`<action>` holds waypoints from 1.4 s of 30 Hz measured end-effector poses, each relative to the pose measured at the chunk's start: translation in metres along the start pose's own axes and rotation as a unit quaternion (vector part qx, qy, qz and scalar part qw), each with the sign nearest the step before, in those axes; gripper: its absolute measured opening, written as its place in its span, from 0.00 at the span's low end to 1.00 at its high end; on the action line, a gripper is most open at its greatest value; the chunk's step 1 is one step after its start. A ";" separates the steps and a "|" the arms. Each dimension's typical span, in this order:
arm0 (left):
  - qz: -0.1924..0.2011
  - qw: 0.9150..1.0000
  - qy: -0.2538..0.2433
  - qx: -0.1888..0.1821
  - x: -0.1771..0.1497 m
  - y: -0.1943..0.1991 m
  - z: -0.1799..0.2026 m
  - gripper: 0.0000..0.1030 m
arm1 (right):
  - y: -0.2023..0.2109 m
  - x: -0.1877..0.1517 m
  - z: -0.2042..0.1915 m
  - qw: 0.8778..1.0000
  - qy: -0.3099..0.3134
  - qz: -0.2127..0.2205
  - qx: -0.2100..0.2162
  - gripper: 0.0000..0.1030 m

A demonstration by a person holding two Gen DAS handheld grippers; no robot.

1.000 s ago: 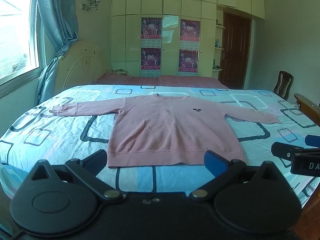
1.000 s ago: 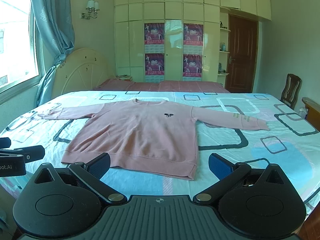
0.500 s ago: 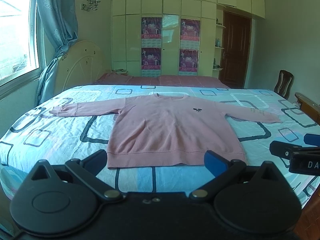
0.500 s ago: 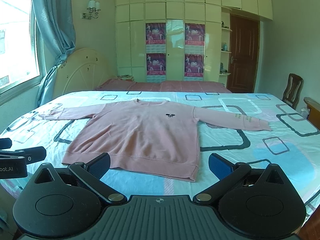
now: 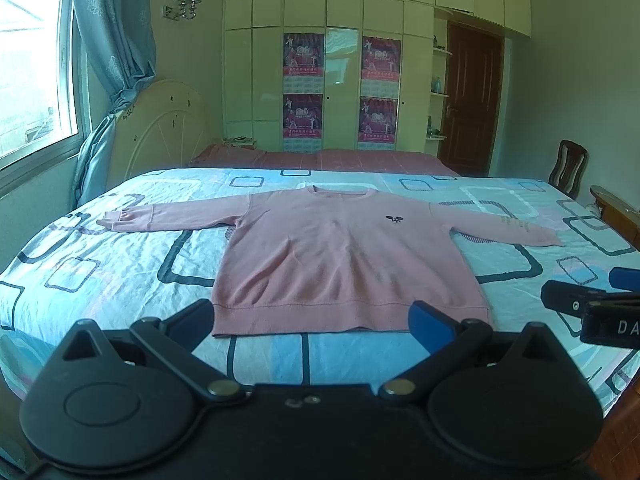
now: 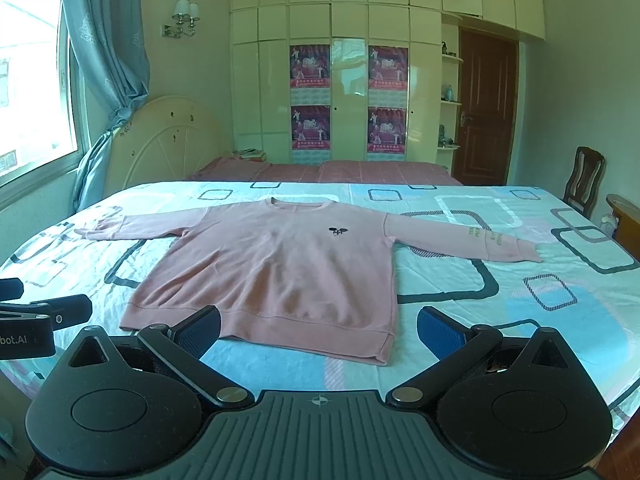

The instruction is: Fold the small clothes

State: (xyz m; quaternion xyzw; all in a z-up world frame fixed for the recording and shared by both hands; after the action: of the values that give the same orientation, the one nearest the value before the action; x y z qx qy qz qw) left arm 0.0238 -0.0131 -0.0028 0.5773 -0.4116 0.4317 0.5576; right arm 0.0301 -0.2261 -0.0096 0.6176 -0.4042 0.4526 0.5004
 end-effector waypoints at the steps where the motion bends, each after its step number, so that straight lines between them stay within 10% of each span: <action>1: 0.000 1.000 0.000 0.000 0.000 0.000 0.000 1.00 | 0.000 0.000 0.000 1.000 0.001 0.000 0.000 1.00; 18: -0.007 1.000 -0.005 -0.001 0.003 -0.027 -0.007 1.00 | -0.029 0.009 0.004 1.000 0.001 -0.001 -0.007 1.00; 42: -0.026 0.998 -0.010 -0.057 0.032 -0.195 -0.018 1.00 | -0.191 0.031 0.017 0.998 -0.011 -0.015 -0.063 1.00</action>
State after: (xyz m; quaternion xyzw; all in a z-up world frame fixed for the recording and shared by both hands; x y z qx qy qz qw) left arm 0.2193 0.0125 -0.0279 0.5596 -0.4262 0.3871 0.5961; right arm 0.2229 -0.2117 -0.0295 0.5962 -0.4279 0.4114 0.5405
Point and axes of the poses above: each gripper's, at about its wrist camera, not at the fingertips, and y roughly against the way its jaws point, z to its right, x to its top, the point moved 2 cm from there along -y, roughly the way its jaws point, and after that the axes turned 14 degrees about z, right-handed, at the moved point
